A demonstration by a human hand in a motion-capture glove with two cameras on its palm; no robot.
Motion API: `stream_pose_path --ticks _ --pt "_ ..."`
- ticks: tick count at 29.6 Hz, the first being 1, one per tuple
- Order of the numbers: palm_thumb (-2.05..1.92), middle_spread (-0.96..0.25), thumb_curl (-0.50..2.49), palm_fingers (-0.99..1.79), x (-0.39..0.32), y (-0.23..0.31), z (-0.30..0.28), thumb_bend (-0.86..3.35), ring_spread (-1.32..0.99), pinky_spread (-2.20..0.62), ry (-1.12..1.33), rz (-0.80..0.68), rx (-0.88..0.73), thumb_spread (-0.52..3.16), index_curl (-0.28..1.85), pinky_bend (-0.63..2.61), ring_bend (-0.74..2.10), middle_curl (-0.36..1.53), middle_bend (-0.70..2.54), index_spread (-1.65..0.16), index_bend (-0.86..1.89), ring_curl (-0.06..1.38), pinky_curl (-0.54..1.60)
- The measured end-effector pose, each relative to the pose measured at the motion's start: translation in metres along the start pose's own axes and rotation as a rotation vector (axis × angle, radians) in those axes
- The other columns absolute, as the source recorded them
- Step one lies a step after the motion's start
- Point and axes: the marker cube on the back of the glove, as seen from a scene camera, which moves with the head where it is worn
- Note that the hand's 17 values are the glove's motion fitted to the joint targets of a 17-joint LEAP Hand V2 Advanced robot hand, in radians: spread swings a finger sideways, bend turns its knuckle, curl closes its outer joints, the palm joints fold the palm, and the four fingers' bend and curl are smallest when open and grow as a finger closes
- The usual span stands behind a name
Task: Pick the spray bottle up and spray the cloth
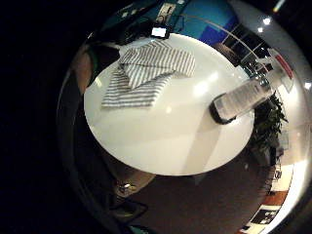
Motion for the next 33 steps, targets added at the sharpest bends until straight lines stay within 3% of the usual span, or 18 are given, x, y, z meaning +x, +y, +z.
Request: stream_pose_path --ticks 9,22,33 --pt "0.24 -0.12 0.11 0.72 0.007 -0.001 -0.001 0.06 -0.13 0.09 0.023 0.022 0.023 0.7 0.22 0.28 0.36 0.16 0.24 -0.34 0.26 0.2 0.17" --pt "0.3 -0.13 0.17 0.78 0.013 -0.009 -0.002 -0.01 -0.15 0.11 0.045 0.064 0.023 0.91 0.28 0.22 0.35 0.24 0.19 -0.38 0.18 0.26 0.23" --pt "0.37 -0.15 0.21 0.84 0.056 -0.043 -0.03 0.0 -0.16 0.1 0.127 0.166 0.189 0.99 0.31 0.18 0.35 0.29 0.19 -0.38 0.17 0.29 0.25"
